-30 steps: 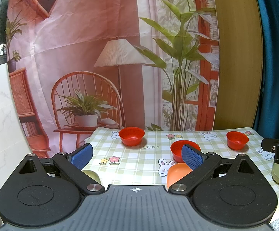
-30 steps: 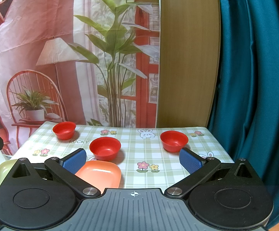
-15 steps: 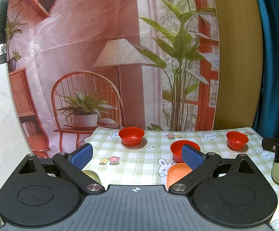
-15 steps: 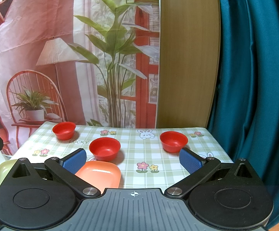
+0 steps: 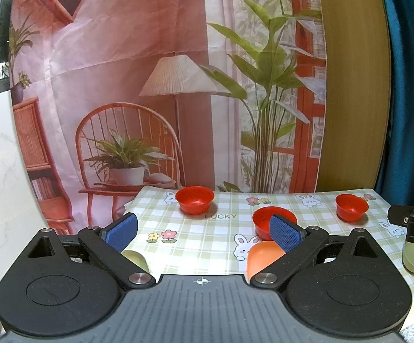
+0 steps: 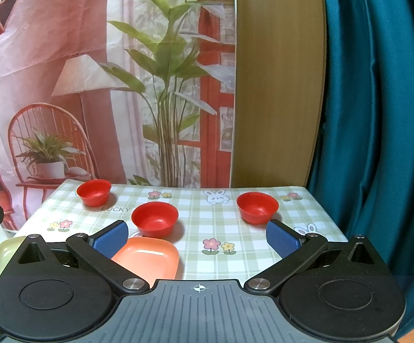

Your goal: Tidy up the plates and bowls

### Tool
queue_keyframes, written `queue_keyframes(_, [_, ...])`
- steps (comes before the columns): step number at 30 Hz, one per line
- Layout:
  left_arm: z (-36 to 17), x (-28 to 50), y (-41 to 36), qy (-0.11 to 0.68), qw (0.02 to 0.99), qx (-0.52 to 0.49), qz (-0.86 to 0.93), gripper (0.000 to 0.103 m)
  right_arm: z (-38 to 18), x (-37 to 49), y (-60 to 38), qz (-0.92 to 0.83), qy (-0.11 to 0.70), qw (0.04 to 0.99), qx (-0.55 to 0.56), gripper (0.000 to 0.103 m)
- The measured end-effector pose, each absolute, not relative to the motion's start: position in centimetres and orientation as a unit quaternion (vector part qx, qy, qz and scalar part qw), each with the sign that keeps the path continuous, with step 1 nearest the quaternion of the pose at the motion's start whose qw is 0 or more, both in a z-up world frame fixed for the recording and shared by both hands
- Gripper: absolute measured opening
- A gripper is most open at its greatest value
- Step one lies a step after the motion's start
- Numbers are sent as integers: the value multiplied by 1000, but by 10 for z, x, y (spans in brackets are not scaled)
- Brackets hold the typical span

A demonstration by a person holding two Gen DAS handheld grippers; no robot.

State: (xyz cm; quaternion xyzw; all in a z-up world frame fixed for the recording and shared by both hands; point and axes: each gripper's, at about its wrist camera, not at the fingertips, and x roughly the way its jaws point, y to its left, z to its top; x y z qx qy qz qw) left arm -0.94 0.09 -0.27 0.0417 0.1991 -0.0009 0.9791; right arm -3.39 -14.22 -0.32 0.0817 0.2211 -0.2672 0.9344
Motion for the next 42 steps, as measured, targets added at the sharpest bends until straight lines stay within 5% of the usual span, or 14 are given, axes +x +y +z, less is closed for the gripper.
queue_keyframes(22, [7, 65, 72, 194, 979, 19, 66, 100, 2, 44, -143, -189, 199, 960, 50, 99])
queue_keyframes(42, [-43, 137, 197, 256, 950, 4, 180, 99, -56, 203, -90, -48, 227, 972, 29, 80])
